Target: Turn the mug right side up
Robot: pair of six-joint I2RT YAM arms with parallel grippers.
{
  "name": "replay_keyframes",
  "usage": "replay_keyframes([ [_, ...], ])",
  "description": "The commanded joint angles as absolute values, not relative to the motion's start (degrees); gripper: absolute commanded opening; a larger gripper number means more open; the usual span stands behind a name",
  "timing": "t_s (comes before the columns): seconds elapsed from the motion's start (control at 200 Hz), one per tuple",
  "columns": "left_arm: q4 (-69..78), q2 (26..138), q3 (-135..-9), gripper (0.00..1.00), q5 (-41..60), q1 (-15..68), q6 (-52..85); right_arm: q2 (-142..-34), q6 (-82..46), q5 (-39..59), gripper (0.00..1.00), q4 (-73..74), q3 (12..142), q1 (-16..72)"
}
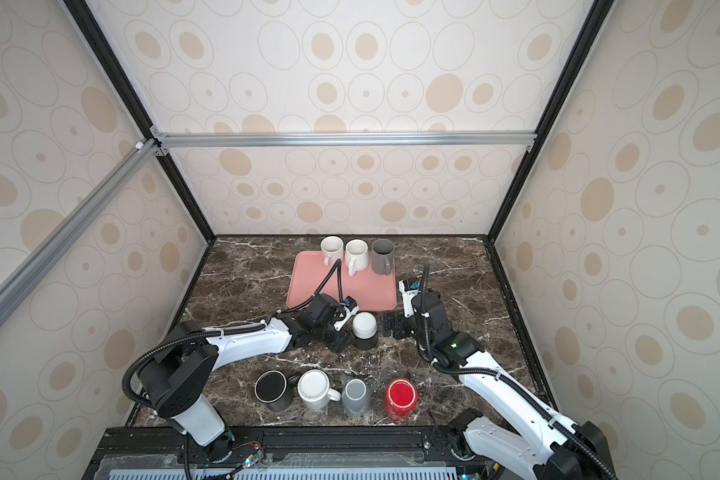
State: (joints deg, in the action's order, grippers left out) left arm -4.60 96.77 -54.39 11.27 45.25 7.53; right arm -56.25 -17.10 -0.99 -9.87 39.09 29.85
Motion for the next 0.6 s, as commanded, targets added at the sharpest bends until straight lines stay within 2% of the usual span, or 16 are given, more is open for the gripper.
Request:
replay_keyframes([
  [0.0, -2.7, 97.7, -56.3, 0.44, 12.9, 45.8, 5.5, -55.5, -17.1, -0.4, 0.95, -10.2, 37.6, 29.3],
  [0.08, -1.8, 97.7, -56.0, 0.36, 13.6, 46.2, 5.6, -55.5, -17.2, -0.1, 0.95, -10.1, 37.5, 29.1],
  [0.145, -1.3, 97.4, -55.8, 0.35, 14.4, 46.7, 5.3, -55.5, -17.1, 0.0, 0.95, -10.0, 37.5, 29.0],
  [0.27, -2.0, 97.6, -56.4, 0.52, 11.8, 47.1, 5.0, -55.6, -17.2, 0.3, 0.95, -9.9, 37.6, 28.7],
  [0.355, -1.6, 97.6, -56.3, 0.54, 10.3, 47.1, 4.5, -55.9, -17.3, 0.5, 0.95, -9.8, 37.6, 28.7],
  [0.595, -0.4, 97.9, -56.7, 0.4, 8.2, 47.2, 3.3, -55.9, -17.4, 0.8, 0.95, -10.1, 37.7, 28.6],
])
